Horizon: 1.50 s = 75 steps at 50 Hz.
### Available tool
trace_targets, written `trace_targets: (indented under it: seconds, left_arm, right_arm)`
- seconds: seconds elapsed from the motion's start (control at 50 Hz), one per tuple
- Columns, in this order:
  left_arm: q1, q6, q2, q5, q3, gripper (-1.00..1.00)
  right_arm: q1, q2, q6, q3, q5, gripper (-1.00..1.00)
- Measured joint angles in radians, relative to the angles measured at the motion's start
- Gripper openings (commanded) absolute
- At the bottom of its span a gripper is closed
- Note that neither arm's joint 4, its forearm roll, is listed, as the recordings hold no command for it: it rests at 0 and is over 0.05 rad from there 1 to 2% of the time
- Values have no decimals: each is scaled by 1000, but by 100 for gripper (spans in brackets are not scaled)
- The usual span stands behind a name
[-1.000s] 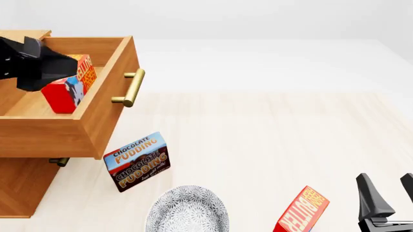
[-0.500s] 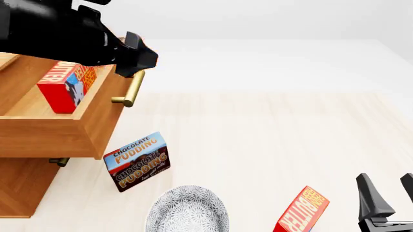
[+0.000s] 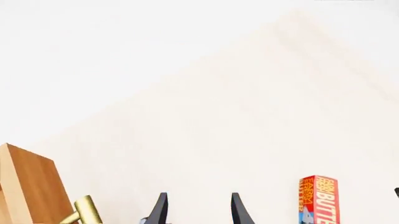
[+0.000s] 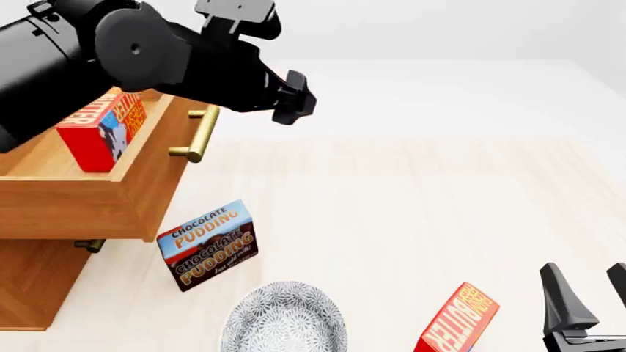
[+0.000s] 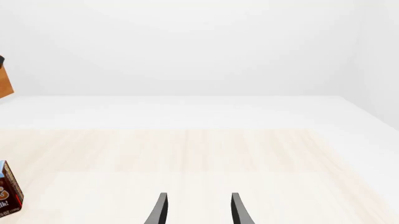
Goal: Put the butter at the front in the top drawer of the cabinet and close it.
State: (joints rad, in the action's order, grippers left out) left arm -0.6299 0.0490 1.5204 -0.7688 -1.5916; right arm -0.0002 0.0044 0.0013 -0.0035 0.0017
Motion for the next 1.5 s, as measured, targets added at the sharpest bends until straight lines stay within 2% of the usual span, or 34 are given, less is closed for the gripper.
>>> trace_targets:
  seconds: [0.3,0.68,1.02,1.5]
  left_arm:
    - [-29,59,127,93,-21,100]
    - [2,133,203,222,54,100]
    - [59,166,212,283,116,100]
    - [156,171,183,305,178,100]
  right_arm:
    - [0,0,0,0,0,100]
    - [0,0,0,0,0,100]
    - [0,0,0,0,0,100]
    - [1,4,0,0,-4,100]
